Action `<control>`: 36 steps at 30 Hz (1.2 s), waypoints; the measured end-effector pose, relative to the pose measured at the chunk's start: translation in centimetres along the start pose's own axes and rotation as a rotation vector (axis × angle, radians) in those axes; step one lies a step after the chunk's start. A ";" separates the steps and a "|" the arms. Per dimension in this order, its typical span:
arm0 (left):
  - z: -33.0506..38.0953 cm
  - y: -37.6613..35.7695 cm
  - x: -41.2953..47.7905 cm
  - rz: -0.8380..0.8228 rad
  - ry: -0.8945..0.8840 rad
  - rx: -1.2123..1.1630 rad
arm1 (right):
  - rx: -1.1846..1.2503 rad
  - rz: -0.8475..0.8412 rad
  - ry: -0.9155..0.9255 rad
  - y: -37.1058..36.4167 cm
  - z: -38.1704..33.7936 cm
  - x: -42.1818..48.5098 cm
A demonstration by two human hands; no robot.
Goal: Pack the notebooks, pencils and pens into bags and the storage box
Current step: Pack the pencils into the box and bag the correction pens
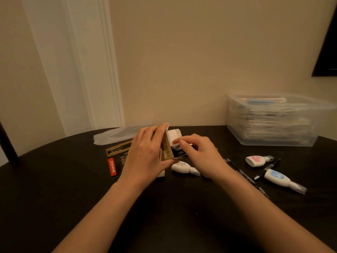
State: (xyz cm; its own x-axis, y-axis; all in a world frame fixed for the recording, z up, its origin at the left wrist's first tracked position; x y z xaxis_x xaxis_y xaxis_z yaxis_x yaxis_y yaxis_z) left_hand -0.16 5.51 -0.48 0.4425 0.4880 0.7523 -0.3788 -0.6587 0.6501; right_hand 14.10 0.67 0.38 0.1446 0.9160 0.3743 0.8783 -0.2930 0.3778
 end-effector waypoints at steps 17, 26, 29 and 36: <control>-0.4 0.0 0.0 0.045 -0.008 -0.032 | 0.383 0.136 0.002 -0.5 0.5 -0.5; -0.9 0.4 0.0 0.046 0.009 -0.051 | 0.338 -0.075 0.017 -2.0 1.1 -0.8; -1.5 0.5 -0.1 -0.002 0.017 -0.043 | 0.346 -0.163 -0.071 -2.4 0.8 -1.1; -4.9 1.9 -0.7 -0.169 0.084 -0.142 | 0.270 -0.124 0.031 -2.5 0.8 -1.2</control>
State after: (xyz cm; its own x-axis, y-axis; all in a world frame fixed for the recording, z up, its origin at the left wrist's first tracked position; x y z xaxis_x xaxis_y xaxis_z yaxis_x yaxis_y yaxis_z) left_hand -5.21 6.69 0.74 0.4424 0.6345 0.6338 -0.4178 -0.4795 0.7717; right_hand 12.06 0.58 -1.70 0.0179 0.9303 0.3663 0.9785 -0.0916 0.1849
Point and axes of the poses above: each hand's wrist, its own x-axis towards the middle knuckle, its own y-axis out of the back of the hand, z = x × y, the point moved 2 cm from there along x, towards the middle knuckle, and after that the axes turned 12 degrees about x, right-handed, at the moved point
